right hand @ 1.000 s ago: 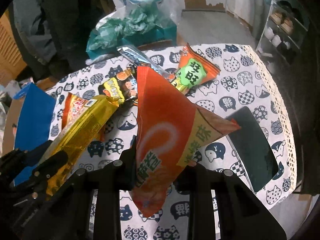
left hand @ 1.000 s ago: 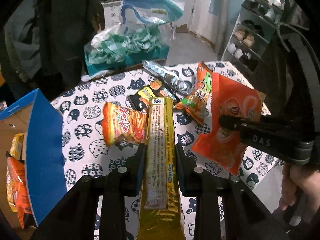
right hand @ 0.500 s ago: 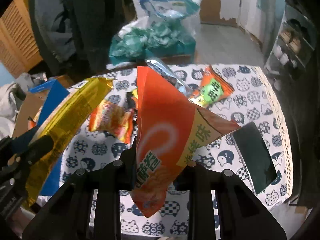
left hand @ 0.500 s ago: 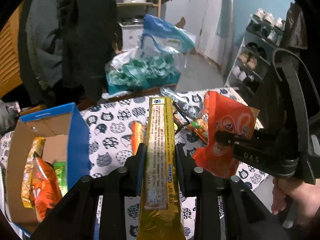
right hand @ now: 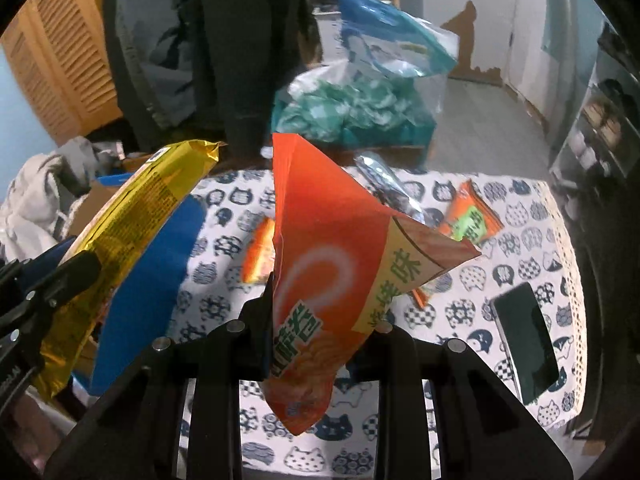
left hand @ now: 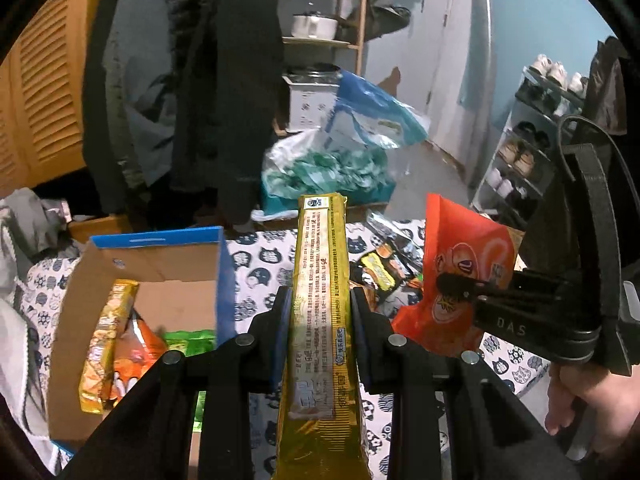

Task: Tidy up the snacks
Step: 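Lift and carry the gold bar and orange bag over the box with both grippers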

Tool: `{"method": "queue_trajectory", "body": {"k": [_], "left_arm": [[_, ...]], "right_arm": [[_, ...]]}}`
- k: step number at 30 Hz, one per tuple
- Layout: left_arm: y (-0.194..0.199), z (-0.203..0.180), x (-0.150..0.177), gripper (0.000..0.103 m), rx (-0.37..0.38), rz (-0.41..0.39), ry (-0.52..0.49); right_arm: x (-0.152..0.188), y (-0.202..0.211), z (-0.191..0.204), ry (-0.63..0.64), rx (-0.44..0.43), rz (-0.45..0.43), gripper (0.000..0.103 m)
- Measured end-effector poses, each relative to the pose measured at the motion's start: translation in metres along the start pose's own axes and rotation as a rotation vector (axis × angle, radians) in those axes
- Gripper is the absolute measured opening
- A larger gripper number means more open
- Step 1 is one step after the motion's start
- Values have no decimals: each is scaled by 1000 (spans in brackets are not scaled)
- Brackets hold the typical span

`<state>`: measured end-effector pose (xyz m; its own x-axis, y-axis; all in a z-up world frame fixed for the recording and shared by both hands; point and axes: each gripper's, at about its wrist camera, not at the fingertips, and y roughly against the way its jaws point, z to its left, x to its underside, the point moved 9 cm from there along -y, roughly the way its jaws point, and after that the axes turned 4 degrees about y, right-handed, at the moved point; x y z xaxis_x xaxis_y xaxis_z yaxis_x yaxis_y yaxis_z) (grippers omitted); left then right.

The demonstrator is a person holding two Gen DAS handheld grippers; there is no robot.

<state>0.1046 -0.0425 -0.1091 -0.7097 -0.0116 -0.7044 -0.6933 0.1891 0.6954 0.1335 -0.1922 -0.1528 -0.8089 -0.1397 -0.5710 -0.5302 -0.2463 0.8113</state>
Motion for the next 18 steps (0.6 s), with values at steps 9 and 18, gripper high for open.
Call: {"method": "queue_trajectory", "body": {"k": [9,18], "left_arm": [[21,42,-6,28,-27,-40,71],[40,86,-6,28,-66,-78,133]], "right_arm": [[-17,3,45,39,-61,-18,24],[-30,-2,109,94,-133,-21,24]]}}
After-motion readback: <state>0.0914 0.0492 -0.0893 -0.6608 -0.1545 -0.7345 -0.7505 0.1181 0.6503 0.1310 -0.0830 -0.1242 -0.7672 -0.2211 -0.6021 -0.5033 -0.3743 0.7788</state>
